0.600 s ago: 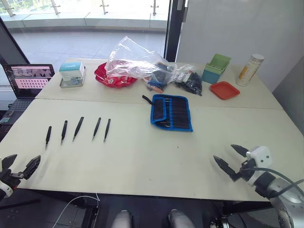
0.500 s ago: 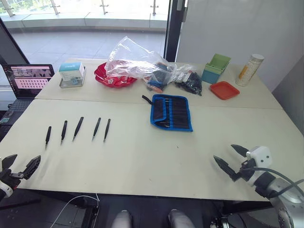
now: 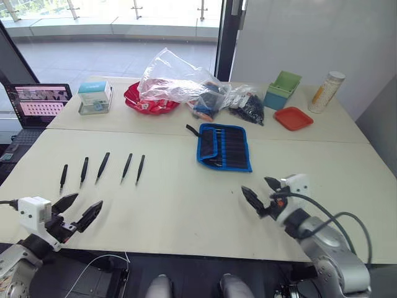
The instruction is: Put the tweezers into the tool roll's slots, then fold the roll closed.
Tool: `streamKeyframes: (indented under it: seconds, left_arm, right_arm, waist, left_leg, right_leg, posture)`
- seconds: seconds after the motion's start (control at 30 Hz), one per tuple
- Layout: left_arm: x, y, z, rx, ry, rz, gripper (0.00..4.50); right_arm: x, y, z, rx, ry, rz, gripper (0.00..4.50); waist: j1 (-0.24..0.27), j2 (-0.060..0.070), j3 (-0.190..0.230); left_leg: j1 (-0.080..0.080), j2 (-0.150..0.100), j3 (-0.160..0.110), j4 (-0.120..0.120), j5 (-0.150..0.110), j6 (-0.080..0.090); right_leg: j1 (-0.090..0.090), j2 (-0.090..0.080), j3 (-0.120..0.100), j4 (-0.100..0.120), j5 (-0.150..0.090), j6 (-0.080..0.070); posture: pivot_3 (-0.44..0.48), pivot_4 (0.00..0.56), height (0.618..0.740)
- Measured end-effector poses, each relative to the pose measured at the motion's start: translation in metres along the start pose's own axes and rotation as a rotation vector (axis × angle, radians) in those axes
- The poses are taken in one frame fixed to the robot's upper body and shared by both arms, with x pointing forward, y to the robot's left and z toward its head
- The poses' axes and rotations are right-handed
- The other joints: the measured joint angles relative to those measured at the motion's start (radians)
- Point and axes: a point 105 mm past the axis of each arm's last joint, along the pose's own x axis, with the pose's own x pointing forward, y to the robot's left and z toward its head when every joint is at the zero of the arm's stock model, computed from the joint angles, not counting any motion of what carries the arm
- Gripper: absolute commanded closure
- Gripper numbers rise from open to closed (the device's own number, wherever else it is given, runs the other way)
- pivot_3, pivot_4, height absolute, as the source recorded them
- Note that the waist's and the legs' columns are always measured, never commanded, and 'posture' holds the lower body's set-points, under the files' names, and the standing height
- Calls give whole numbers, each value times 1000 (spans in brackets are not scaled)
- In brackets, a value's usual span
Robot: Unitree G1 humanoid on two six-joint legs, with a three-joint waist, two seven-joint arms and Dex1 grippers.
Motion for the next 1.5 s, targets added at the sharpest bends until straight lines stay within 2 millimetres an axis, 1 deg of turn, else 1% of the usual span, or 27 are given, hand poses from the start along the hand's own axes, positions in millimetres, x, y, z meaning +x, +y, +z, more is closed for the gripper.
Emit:
streamKeyframes:
  seconds: [0.17, 0.27, 0.37, 0.4, 0.53, 0.6, 0.77, 0.93, 1.17, 1.5]
  left_arm:
    - [16, -26, 6, 11, -31, -97, 0]
    - [24, -34, 15, 32, -61, -122, 0]
    - [32, -47, 26, 61, -66, -194, 0]
    - [33, -50, 27, 67, -60, -209, 0]
    - [36, -55, 24, 55, -32, -239, 0]
    - [37, -57, 23, 45, -23, -256, 0]
    - [38, -60, 25, 43, -28, -279, 0]
    - [38, -60, 24, 44, -26, -278, 0]
    - [37, -63, 26, 53, -31, -280, 0]
    - [38, -68, 31, 43, -41, -272, 0]
  right_arm:
    - [25, 25, 6, 70, -1, -1, 31]
    - [43, 32, 7, 155, 3, -34, 31]
    - [61, 40, 5, 176, 38, -46, 31]
    - [63, 42, 4, 174, 48, -42, 31]
    - [74, 49, -5, 185, 93, -27, 31]
    - [86, 50, -8, 207, 108, -36, 31]
    - [107, 51, -5, 263, 90, -60, 31]
    - [115, 45, -15, 284, 108, -97, 31]
    - [124, 39, -13, 317, 93, -115, 31]
    - [136, 42, -9, 356, 101, -101, 31]
  waist:
    - [0, 0, 0]
    - [0, 0, 0]
    - [-2, 0, 0]
    - [-3, 0, 0]
    - [-7, 1, 0]
    - [-13, 1, 0]
    - [-23, 1, 0]
    - [-23, 1, 1]
    - [-22, 1, 0]
    - [-24, 1, 0]
  left_leg:
    - [-1, -1, -4, 1, 0, 0]
    - [-1, -1, -6, 1, 0, 0]
    - [-1, -1, -8, 2, 0, 0]
    - [-1, -2, -8, 2, 0, 0]
    - [-2, -1, -10, 2, 0, 0]
    - [-2, -1, -11, 2, 0, -1]
    - [-2, 0, -12, 1, 0, -1]
    - [-2, 0, -12, 1, 0, -1]
    - [-1, 0, -12, 1, 0, -1]
    - [-1, 0, -13, 1, 0, -1]
  right_leg:
    - [-1, 0, -3, 4, 1, -1]
    - [-1, 0, -6, 6, 2, -3]
    - [-1, 0, -8, 7, 2, -3]
    - [-1, 0, -8, 7, 2, -3]
    - [-2, 0, -10, 7, 2, -3]
    - [-2, 0, -12, 8, 2, -3]
    - [-2, 0, -15, 9, 2, -4]
    - [-2, 0, -16, 9, 2, -4]
    - [-1, 0, -16, 9, 2, -4]
    - [-1, 0, -16, 9, 2, -4]
  posture:
    - [0, 150, 723]
    - [0, 150, 723]
    - [0, 150, 723]
    - [0, 150, 723]
    - [0, 150, 723]
    - [0, 150, 723]
    - [0, 150, 723]
    - [0, 150, 723]
    - [0, 150, 723]
    - [0, 150, 723]
